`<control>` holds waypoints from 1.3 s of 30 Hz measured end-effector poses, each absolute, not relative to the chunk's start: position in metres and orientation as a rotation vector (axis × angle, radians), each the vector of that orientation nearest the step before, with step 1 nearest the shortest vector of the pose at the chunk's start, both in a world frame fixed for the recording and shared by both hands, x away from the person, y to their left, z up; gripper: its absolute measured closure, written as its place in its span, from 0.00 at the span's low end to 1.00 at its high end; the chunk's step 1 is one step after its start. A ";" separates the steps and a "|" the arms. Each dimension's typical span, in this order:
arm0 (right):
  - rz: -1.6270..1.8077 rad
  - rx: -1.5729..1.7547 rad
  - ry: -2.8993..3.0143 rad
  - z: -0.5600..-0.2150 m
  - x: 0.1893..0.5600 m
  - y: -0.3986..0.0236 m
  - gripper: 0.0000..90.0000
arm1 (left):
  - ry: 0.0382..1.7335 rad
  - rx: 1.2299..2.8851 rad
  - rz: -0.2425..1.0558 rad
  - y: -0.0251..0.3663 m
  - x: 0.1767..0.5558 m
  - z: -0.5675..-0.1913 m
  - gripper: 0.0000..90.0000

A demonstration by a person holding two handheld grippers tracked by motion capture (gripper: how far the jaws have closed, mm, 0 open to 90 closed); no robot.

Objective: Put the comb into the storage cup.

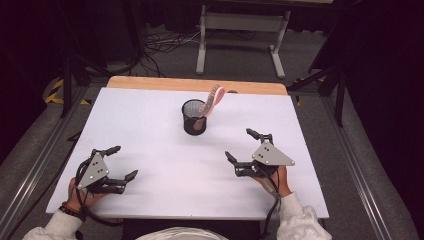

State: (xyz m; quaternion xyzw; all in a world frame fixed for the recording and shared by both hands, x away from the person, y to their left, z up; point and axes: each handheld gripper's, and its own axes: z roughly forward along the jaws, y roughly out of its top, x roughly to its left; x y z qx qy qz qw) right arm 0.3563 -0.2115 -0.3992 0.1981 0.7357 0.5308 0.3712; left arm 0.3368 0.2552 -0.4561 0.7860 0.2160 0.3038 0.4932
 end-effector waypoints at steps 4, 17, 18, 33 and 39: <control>1.345 0.510 1.883 -0.401 0.354 -0.215 0.08 | 0.525 1.908 0.738 0.255 0.337 -0.456 0.09; 1.281 0.493 1.883 -0.411 0.342 -0.227 0.08 | 0.530 1.910 0.747 0.255 0.337 -0.456 0.09; 1.275 0.485 1.881 -0.412 0.340 -0.228 0.08 | 0.528 1.908 0.747 0.255 0.337 -0.456 0.09; 1.253 0.508 1.896 -0.429 0.327 -0.240 0.08 | 0.518 1.912 0.747 0.253 0.336 -0.455 0.09; 1.245 0.515 1.898 -0.435 0.322 -0.246 0.09 | 0.517 1.905 0.753 0.254 0.336 -0.455 0.09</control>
